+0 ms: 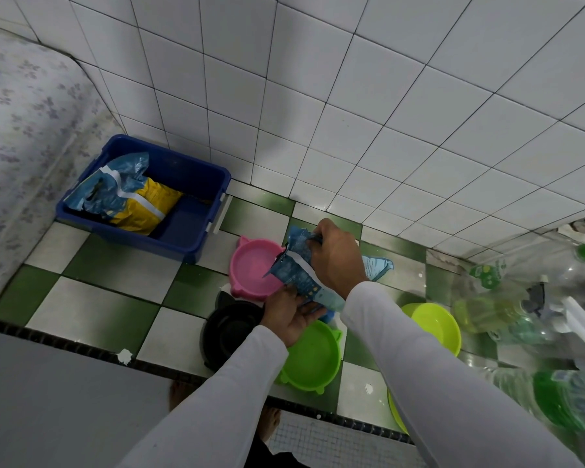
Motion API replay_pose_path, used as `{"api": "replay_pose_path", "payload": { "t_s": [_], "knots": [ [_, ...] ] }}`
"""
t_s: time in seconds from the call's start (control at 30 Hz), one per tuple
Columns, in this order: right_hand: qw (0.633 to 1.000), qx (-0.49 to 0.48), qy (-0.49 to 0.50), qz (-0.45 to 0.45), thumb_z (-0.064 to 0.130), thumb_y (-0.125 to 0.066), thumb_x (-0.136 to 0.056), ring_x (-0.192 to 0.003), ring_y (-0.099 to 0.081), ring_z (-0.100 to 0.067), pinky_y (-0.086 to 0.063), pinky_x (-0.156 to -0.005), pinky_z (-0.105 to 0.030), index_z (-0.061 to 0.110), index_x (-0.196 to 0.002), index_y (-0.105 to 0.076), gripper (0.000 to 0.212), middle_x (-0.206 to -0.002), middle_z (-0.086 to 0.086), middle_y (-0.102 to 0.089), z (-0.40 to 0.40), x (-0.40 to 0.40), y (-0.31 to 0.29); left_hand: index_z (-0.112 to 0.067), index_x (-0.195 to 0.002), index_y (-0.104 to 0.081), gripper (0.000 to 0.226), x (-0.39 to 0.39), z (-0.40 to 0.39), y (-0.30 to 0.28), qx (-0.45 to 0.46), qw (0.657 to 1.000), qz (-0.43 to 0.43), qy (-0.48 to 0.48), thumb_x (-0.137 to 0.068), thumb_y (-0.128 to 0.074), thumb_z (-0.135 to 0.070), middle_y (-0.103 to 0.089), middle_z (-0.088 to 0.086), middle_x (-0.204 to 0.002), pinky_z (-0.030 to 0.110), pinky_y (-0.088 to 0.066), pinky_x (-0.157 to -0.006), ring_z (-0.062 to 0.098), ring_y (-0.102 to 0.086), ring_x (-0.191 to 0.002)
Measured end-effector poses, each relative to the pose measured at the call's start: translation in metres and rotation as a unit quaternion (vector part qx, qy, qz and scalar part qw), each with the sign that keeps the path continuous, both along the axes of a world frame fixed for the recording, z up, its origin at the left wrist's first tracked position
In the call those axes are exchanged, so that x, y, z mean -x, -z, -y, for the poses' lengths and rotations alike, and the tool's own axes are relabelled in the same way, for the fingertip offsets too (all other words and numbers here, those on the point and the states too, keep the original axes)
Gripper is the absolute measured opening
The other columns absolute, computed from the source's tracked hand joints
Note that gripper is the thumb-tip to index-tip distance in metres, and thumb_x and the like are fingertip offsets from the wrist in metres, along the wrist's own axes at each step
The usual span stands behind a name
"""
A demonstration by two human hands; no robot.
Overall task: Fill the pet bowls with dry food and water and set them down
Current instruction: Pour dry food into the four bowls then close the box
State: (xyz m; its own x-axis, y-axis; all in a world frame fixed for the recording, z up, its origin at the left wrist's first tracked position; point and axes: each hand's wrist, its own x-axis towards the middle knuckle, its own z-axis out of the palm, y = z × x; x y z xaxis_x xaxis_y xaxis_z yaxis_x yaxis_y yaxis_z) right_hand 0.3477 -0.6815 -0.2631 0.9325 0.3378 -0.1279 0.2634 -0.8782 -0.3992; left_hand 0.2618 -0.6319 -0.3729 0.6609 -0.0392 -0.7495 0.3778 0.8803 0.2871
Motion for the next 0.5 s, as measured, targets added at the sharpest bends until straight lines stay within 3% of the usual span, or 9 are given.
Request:
{"api": "replay_pose_path", "payload": {
  "t_s": [0.13,0.37,0.5],
  "knots": [
    [1.000,0.001,-0.005,-0.002,0.025,-0.061,-0.097,-0.081,-0.060,-0.035,-0.047,-0.067,-0.036,0.011,-0.103,-0.056,0.016,-0.093,-0.016,-0.067,-0.0028,0.0005,0.0006,-0.010,-0.113,-0.061,0.020,0.0004,0.0001,-0.0021,0.019,1.000,-0.010,-0.015,-0.109,-0.045,-0.022,-0.067,0.020,-0.112,0.056,-0.049,-0.103,0.037,-0.065,-0.101],
    [1.000,0.015,-0.014,0.004,0.022,-0.062,-0.096,-0.082,-0.061,-0.037,-0.046,-0.067,-0.035,0.010,-0.103,-0.056,0.016,-0.092,-0.016,-0.067,-0.0061,-0.0001,-0.0011,-0.007,-0.117,-0.062,0.023,0.0025,-0.0017,-0.0055,0.044,0.999,-0.009,-0.022,-0.109,-0.048,-0.024,-0.072,0.019,-0.104,0.049,-0.062,-0.076,0.037,-0.068,-0.095],
    [1.000,0.019,-0.015,0.004,0.023,-0.061,-0.096,-0.084,-0.061,-0.037,-0.049,-0.068,-0.038,0.010,-0.105,-0.056,0.017,-0.095,-0.017,-0.067,-0.0083,-0.0002,-0.0020,-0.007,-0.115,-0.063,0.022,0.0027,-0.0019,-0.0057,0.050,0.998,-0.008,-0.023,-0.108,-0.050,-0.023,-0.072,0.019,-0.104,0.047,-0.063,-0.072,0.036,-0.069,-0.094]
  ]
}}
